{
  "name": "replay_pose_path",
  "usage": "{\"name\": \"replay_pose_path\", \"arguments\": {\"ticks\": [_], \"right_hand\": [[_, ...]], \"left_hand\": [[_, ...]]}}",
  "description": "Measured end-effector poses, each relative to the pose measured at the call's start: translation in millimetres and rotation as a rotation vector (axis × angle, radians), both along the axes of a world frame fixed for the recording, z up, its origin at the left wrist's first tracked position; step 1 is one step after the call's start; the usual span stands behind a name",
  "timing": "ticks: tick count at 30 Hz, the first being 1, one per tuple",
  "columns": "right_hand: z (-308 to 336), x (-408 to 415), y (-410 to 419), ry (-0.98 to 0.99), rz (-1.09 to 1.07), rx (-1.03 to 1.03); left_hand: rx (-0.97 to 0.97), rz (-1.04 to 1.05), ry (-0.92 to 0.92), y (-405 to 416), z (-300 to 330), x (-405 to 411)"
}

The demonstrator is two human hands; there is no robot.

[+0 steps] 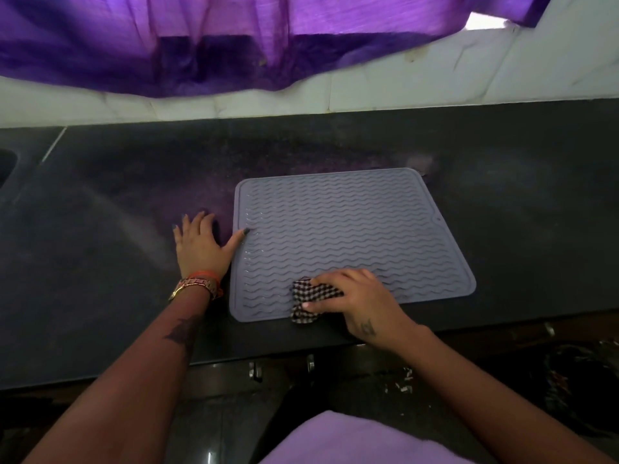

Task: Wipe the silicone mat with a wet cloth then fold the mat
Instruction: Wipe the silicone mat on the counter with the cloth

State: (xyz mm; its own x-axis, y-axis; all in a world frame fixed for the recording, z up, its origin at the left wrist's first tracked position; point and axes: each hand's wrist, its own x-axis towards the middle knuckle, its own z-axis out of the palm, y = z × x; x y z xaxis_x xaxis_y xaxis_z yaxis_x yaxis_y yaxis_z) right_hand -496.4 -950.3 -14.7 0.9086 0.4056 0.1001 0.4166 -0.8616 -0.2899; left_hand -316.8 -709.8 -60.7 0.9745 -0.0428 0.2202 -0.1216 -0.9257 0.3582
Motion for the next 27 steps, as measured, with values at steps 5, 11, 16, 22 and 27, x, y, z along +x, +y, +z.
{"name": "replay_pose_path", "arguments": {"ticks": [5,11,16,22,27], "right_hand": [[2.1,-10.3,-21.9,-0.046,-0.090,-0.007],[6.6,-16.7,-38.6,-0.016,-0.167,0.010],[11.9,-19.1,-63.5,0.101,-0.243,0.045],[18.0,-25.7,-81.9,0.039,-0.379,0.046],[10.8,-22.6,-25.0,-0.198,-0.255,0.036]], "left_hand": [[-0.006,0.009,0.008,1.2,-0.1,-1.2],[0.002,0.007,0.010,1.3,0.5,-1.2],[0.011,0.013,0.008,1.8,0.5,-1.5],[0.015,0.016,0.018,0.5,0.4,-0.8],[0.019,0.018,0.023,-0.7,2.6,-1.9]]}}
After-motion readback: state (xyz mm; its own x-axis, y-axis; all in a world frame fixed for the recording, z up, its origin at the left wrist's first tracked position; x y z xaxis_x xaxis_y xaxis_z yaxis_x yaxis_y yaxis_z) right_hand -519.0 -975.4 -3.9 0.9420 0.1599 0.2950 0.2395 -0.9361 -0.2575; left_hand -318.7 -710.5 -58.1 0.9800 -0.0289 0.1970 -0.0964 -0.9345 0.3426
